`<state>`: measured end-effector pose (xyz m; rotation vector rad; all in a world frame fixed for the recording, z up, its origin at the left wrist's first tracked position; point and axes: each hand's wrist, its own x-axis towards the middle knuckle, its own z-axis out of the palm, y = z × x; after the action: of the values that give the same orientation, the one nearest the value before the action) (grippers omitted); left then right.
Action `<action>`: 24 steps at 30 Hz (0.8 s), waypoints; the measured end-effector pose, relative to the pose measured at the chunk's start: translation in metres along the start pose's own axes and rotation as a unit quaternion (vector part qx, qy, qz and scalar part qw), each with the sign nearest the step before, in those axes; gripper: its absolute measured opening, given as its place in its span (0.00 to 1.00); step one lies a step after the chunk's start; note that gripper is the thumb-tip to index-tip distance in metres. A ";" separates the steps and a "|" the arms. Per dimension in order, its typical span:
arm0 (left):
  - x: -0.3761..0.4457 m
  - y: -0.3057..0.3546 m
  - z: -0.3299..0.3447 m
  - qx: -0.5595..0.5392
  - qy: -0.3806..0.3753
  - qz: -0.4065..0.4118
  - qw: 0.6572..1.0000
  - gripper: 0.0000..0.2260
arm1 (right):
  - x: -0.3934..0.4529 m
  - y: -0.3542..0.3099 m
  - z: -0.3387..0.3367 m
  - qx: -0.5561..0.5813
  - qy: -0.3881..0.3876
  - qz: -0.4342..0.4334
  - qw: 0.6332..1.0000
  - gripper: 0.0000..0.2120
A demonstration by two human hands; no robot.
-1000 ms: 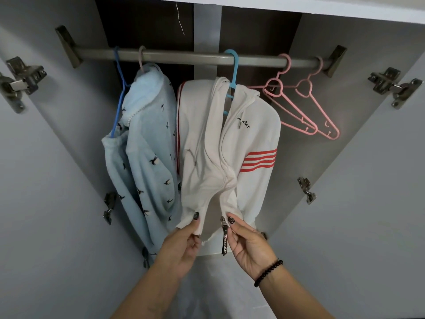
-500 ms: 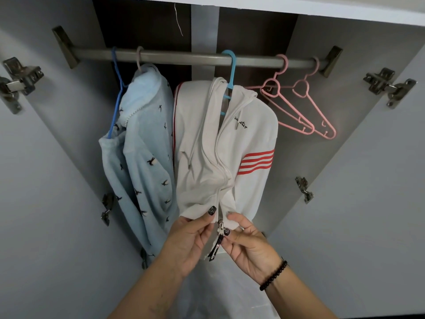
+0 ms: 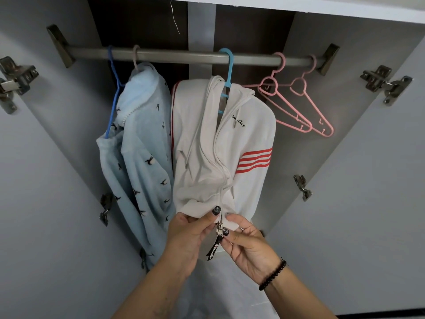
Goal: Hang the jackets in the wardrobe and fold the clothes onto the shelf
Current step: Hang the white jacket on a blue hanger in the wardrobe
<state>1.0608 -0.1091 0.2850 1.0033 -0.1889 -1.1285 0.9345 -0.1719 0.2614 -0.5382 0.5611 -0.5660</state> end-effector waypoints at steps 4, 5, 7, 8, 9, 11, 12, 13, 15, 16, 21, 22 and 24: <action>-0.002 0.001 0.003 0.019 -0.001 0.009 1.000 0.12 | 0.000 0.000 -0.002 0.001 0.002 0.002 1.000 0.27; -0.002 0.001 0.003 0.025 -0.002 0.011 1.000 0.11 | -0.001 0.000 -0.002 0.002 0.003 0.001 1.000 0.27; -0.002 0.001 0.003 0.044 -0.005 0.013 0.999 0.09 | 0.000 0.000 -0.003 0.007 0.007 -0.002 1.000 0.27; -0.001 0.001 0.002 0.061 -0.003 0.016 0.998 0.11 | 0.000 0.000 -0.003 0.013 0.010 -0.004 1.000 0.27; -0.001 0.001 0.001 0.079 -0.001 0.018 0.997 0.13 | 0.001 0.000 -0.004 0.019 0.014 -0.007 1.000 0.27; -0.002 0.001 0.000 0.096 0.000 0.023 0.995 0.17 | 0.001 0.000 -0.004 0.028 0.023 -0.011 0.999 0.27; -0.003 0.001 0.000 0.098 -0.002 0.024 0.995 0.18 | 0.001 0.000 -0.004 0.030 0.027 -0.012 0.999 0.28; -0.003 0.000 0.001 0.098 -0.004 0.024 0.995 0.18 | 0.001 0.000 -0.004 0.032 0.032 -0.013 0.999 0.28; -0.003 0.001 0.000 0.101 -0.010 0.023 0.995 0.17 | 0.000 0.001 -0.004 0.035 0.043 -0.014 0.998 0.28; -0.003 0.001 -0.001 0.105 -0.010 0.023 0.994 0.17 | -0.001 0.001 -0.004 0.034 0.050 -0.016 0.998 0.28; -0.003 0.004 -0.002 0.146 -0.005 0.020 0.989 0.15 | -0.003 -0.001 0.000 0.017 0.106 -0.031 0.994 0.12; -0.003 0.004 -0.002 0.156 -0.007 0.021 0.987 0.13 | -0.004 -0.002 0.000 0.016 0.111 -0.029 0.993 0.12; -0.002 0.006 -0.002 0.182 -0.014 0.026 0.983 0.10 | -0.006 -0.004 0.002 0.016 0.122 -0.030 0.992 0.12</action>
<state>1.0653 -0.1062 0.2894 1.2982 -0.4537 -1.0814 0.9305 -0.1705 0.2675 -0.4596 0.7682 -0.7028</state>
